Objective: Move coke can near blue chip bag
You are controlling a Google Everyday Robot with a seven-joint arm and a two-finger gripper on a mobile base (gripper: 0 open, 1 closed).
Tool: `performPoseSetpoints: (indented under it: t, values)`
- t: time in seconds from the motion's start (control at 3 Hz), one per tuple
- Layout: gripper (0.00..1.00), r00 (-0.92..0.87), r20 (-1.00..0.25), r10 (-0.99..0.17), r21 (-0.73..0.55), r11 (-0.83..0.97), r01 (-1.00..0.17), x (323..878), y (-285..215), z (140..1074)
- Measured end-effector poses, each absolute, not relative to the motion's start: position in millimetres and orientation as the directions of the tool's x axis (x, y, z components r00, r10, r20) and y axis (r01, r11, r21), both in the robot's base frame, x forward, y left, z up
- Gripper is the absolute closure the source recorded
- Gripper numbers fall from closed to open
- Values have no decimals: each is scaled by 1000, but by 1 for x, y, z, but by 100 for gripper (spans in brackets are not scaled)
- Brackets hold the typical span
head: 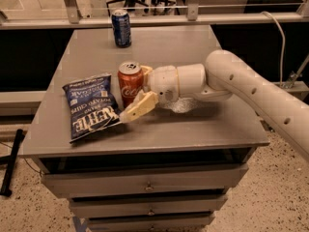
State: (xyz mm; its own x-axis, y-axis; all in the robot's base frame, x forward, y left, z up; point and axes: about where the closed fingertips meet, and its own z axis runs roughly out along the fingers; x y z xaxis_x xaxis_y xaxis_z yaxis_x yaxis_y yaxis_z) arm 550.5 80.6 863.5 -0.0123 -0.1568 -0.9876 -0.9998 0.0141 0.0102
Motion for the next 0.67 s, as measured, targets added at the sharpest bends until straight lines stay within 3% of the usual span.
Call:
performPoseSetpoints:
  t: [0.67]
  values:
    - [0, -10, -993, -121, 14, -36, -999, 543, 100, 871]
